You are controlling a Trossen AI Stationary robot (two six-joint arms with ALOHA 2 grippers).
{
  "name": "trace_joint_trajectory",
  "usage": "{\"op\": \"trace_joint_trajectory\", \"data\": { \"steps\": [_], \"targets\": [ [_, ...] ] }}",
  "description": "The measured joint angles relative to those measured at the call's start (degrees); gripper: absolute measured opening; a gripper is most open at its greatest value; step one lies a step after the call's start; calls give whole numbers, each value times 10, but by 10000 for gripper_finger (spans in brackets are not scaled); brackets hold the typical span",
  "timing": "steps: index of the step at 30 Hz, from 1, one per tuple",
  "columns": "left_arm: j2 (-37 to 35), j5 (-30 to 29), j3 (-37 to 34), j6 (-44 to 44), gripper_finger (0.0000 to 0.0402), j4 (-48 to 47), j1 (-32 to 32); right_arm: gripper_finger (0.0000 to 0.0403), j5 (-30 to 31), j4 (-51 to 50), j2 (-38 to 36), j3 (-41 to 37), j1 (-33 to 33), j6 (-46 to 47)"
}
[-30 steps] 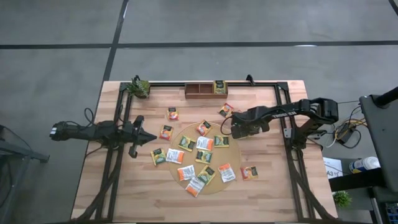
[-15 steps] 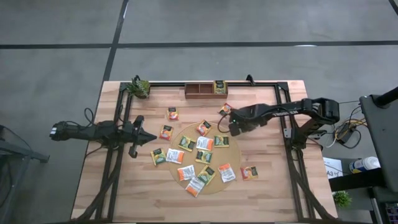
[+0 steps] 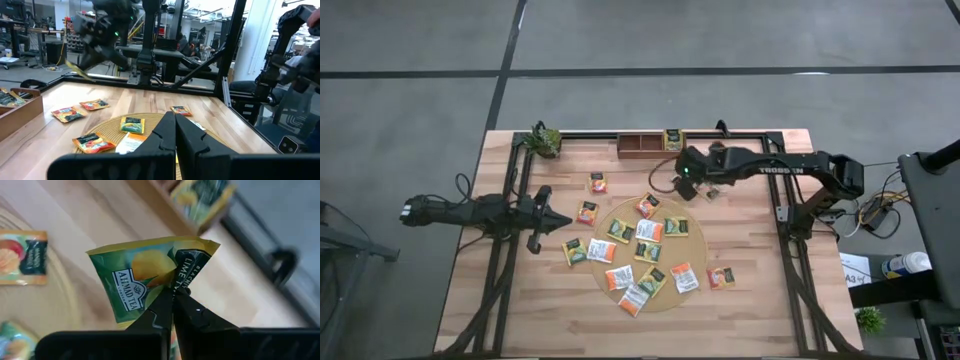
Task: Pick & Place Tea
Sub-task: Put the yellow tea bag into the right section of the wooden organizer
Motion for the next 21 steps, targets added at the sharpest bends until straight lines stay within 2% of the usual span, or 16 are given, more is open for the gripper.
{"op": "trace_joint_trajectory", "data": {
  "steps": [6, 15, 21],
  "targets": [
    [0, 0, 0, 0, 0, 0, 0, 9, 11, 20, 3, 33, -45, -173],
    [0, 0, 0, 0, 0, 0, 0, 8, 84, 68, 24, 56, -76, -437],
    [0, 0, 0, 0, 0, 0, 0, 8, 97, 93, 79, 87, -79, -486]
  ]
}}
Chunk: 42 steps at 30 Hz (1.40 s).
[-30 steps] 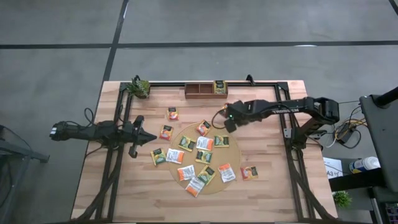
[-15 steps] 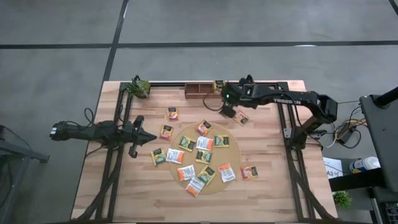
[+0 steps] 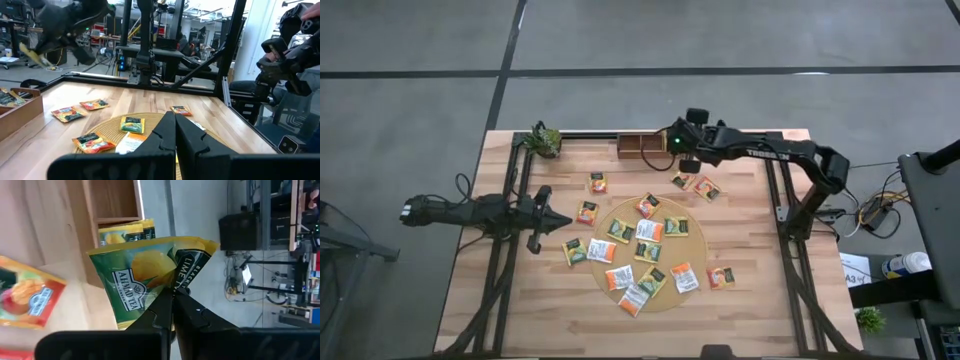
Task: Pick & Place Tea
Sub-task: Put the yellow tea bag into the right section of the wooden organizer
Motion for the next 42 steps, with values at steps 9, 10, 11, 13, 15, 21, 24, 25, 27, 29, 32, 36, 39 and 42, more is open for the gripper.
{"op": "trace_joint_trajectory", "data": {
  "steps": [9, 10, 11, 13, 15, 21, 24, 25, 27, 29, 32, 36, 39, 42],
  "targets": [
    [0, 0, 0, 0, 0, 0, 0, 8, 19, 56, 71, 20, -24, -14],
    [0, 0, 0, 0, 0, 0, 0, 8, 19, 55, 79, 24, -28, -14],
    [0, 0, 0, 0, 0, 0, 0, 8, 19, 57, 85, 27, -33, -14],
    [0, 0, 0, 0, 0, 0, 0, 8, 19, 70, 97, 28, -41, -15],
    [0, 0, 0, 0, 0, 0, 0, 8, 18, 82, 107, 31, -51, -15],
    [0, 0, 0, 0, 0, 0, 0, 8, 14, 82, 148, 51, -61, -15],
    [0, 0, 0, 0, 0, 0, 0, 8, 13, 82, 167, 61, -62, -15],
    [0, 0, 0, 0, 0, 0, 0, 8, 12, 82, 171, 63, -63, -14],
    [0, 0, 0, 0, 0, 0, 0, 8, 12, 83, 177, 67, -65, -14],
    [0, 0, 0, 0, 0, 0, 0, 8, 12, 84, 178, 68, -66, -14],
    [0, -1, 0, 0, 0, 0, 0, 8, 12, 87, 178, 68, -67, -14],
    [0, -1, 0, 0, 0, 0, 0, 9, 11, 95, 178, 68, -67, -14],
    [0, -1, 0, 0, 0, 0, 0, 10, 11, 95, 178, 68, -68, -3],
    [0, -1, 0, 0, 0, 0, 0, 18, 11, 94, 178, 68, -69, 0]
  ]
}}
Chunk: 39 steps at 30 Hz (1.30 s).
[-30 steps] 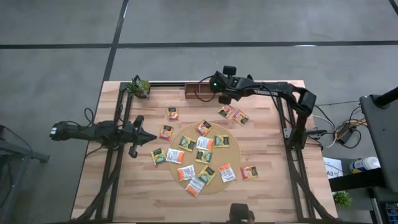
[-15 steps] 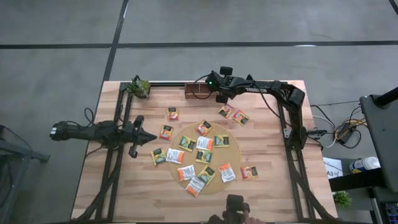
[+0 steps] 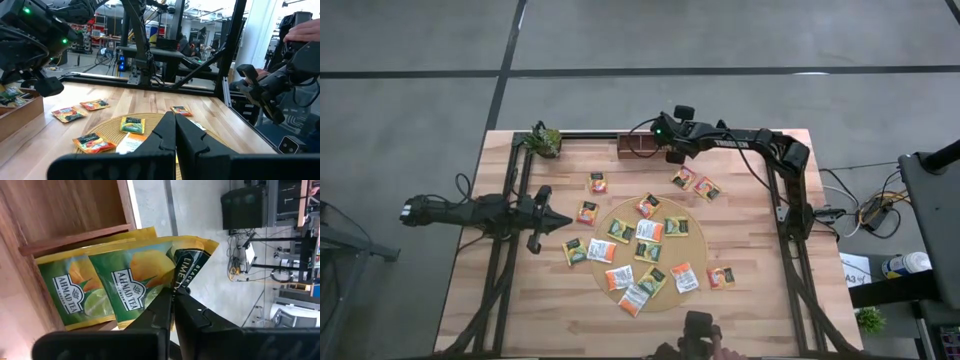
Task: Pick & Place Tea
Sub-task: Put the yellow tea bag into the right section of the wooden organizer
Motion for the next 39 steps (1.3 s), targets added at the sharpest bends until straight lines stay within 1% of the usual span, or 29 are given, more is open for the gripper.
{"op": "trace_joint_trajectory", "data": {
  "steps": [3, 9, 17, 28, 32, 37, 39],
  "targets": [
    [0, 0, 0, 0, 0, 0, 0, 31, -2, -2, 0, 0, 0, -2],
    [0, 0, 0, 0, 0, 0, 0, 62, -29, -4, 0, -1, 0, 11],
    [0, -1, 0, 0, 0, 0, 0, 108, -31, -31, 0, -1, -2, 20],
    [0, -1, 0, 0, 0, 0, 0, 168, -24, -32, 0, -1, -1, 21],
    [0, -1, 0, 0, 0, 0, 0, 180, 4, -35, -3, -1, 2, 8],
    [0, -1, 0, 0, 0, 0, 0, 185, 4, -48, -26, -1, 14, 16],
    [0, -1, 0, 0, 0, 0, 0, 185, -8, -63, -37, -1, 21, 29]
  ]
}}
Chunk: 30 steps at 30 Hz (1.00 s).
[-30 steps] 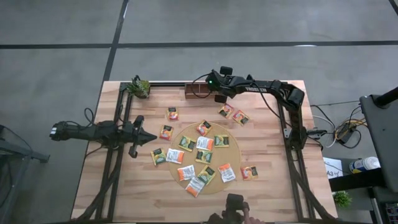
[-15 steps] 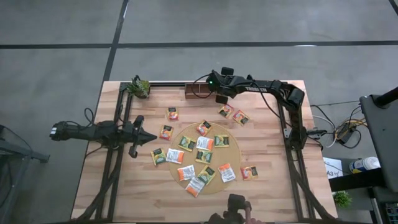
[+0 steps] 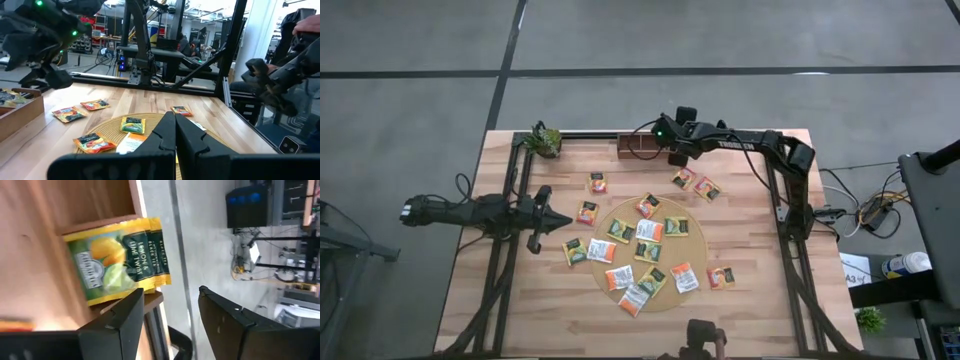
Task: Pick & Place Tea
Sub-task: Put the yellow tea bag into the right section of the wooden organizer
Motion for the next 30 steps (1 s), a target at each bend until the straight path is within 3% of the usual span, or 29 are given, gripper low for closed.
{"op": "trace_joint_trajectory", "data": {
  "steps": [5, 13, 19, 23, 25, 30],
  "targets": [
    [0, 0, 0, 0, 0, 0, 0, 185, -65, -27, -31, 0, 21, 22],
    [0, 0, 0, 0, 0, 0, 0, 185, -88, -113, -56, 0, 79, 123],
    [0, 0, 0, 0, 0, 0, 0, 185, -102, -216, -58, 0, 131, 302],
    [0, 0, 0, 0, 0, 0, 0, 185, -107, -265, -58, 0, 153, 475],
    [0, 0, 0, 0, 0, 0, 0, 185, -139, -277, -58, 0, 156, 569],
    [0, 0, 0, 0, 0, 0, 0, 185, -310, -281, -59, 0, 155, 716]
  ]
}}
